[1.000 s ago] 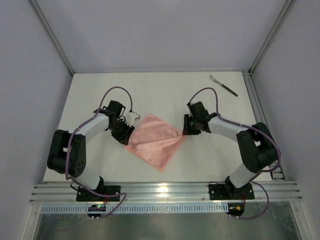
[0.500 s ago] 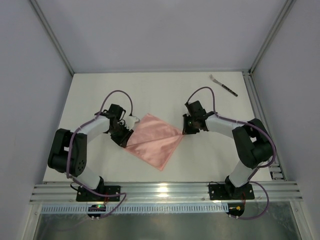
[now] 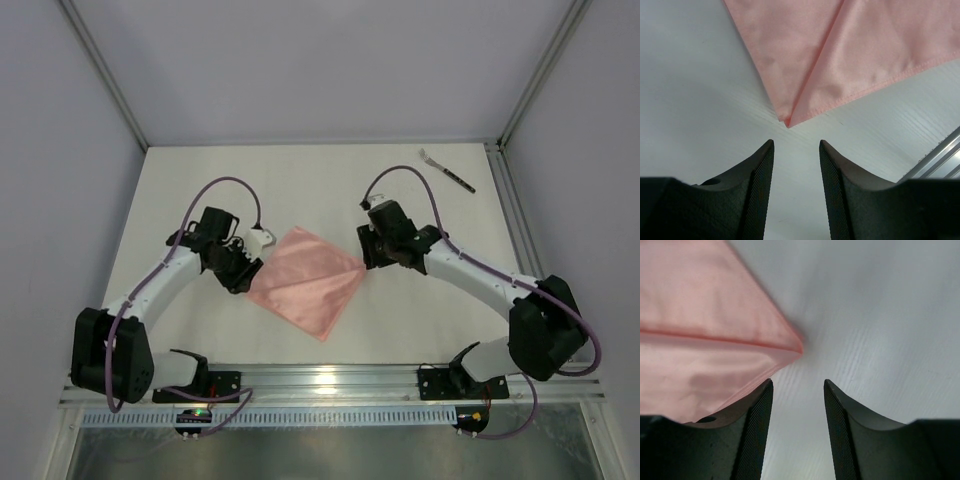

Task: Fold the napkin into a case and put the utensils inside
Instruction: Smooth out the upper triangle-folded napkin at the center of the board, then pick up the upper triangle-folded napkin from the center of the board.

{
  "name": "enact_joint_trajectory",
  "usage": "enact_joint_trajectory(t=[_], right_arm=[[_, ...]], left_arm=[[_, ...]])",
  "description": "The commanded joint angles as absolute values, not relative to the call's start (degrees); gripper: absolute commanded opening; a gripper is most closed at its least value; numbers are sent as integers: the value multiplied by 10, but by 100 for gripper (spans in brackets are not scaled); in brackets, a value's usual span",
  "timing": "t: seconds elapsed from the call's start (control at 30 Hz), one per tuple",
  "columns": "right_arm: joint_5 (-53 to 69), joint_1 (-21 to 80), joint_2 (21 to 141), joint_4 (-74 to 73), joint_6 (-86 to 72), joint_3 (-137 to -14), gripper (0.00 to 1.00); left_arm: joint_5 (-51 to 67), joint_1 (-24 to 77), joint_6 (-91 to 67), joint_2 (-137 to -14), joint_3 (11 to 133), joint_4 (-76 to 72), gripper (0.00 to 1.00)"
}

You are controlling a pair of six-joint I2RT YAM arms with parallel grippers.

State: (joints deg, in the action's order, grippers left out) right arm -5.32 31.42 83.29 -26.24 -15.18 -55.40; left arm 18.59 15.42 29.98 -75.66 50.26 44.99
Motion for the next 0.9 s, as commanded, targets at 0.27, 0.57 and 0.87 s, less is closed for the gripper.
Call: enact_joint_trajectory(t=[0.27,0.57,0.87], right_arm=[[12,662,813,-151,80,-531,63],[-37,735,926,-171,137,-536,65],[-61,737,930,-127,107,-481,51]], left_arm=[[210,154,295,-739,506,464,44],[223,154,293,-728,501,464,44],[231,154,293,-737,505,468,44]])
